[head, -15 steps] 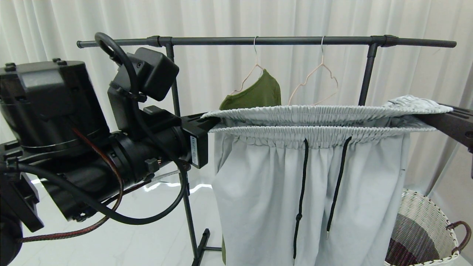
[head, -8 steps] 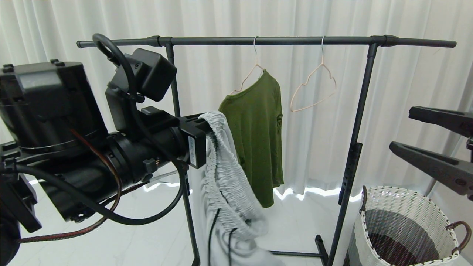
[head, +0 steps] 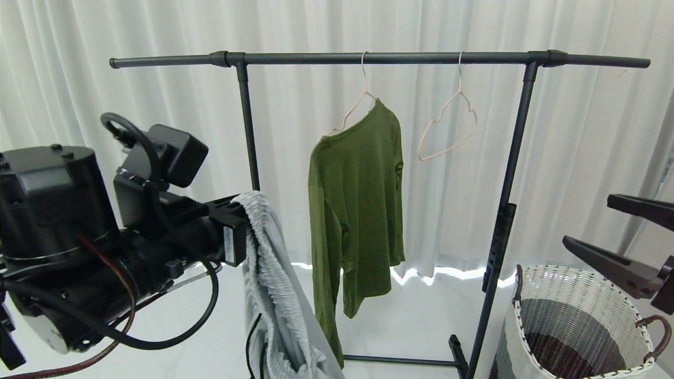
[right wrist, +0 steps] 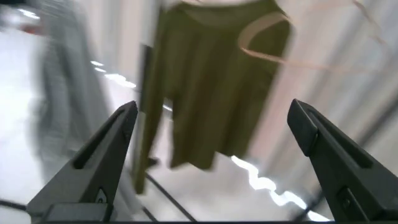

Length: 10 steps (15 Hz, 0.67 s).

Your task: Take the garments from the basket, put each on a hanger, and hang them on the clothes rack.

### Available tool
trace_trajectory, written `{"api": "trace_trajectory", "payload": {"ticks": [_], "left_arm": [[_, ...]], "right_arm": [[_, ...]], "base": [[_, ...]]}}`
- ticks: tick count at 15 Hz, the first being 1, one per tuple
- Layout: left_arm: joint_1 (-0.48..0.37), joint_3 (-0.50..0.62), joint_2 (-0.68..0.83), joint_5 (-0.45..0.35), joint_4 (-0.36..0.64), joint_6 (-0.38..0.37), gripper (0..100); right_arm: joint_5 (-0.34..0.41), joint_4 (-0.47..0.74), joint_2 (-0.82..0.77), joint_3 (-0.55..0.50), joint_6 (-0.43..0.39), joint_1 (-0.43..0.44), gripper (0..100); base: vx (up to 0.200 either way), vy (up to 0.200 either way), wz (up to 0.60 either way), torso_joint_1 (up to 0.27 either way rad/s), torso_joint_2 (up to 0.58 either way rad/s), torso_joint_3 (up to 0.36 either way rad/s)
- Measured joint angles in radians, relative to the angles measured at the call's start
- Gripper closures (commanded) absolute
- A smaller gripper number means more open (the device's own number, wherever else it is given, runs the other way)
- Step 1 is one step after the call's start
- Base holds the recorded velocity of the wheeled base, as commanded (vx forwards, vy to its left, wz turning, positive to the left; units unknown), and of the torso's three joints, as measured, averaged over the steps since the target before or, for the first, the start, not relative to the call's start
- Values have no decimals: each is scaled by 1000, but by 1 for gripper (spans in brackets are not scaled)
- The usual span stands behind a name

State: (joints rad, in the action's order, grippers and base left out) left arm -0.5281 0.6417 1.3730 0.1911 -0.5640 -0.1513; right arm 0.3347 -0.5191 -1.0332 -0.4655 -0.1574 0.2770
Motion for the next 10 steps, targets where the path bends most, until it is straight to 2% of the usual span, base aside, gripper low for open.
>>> {"api": "trace_trajectory", "payload": {"ticks": [2, 5, 8, 10], "left_arm": [[70, -93, -37, -1, -4, 15, 100], [128, -279, -107, -1, -23, 23, 100], [253, -378, -191, -7, -31, 33, 100], [327, -423, -229, -10, -31, 34, 100]], "right_arm": [[-2, -22, -2, 85, -34, -107, 0], [-14, -63, 10, 202, -37, -179, 0], [-25, -66, 42, 289, -27, -259, 0], [-27, -66, 68, 307, -30, -303, 0]], "base": [[0, 0, 0, 0, 0, 0], [0, 0, 0, 0, 0, 0], [0, 0, 0, 0, 0, 0], [0, 0, 0, 0, 0, 0]]}}
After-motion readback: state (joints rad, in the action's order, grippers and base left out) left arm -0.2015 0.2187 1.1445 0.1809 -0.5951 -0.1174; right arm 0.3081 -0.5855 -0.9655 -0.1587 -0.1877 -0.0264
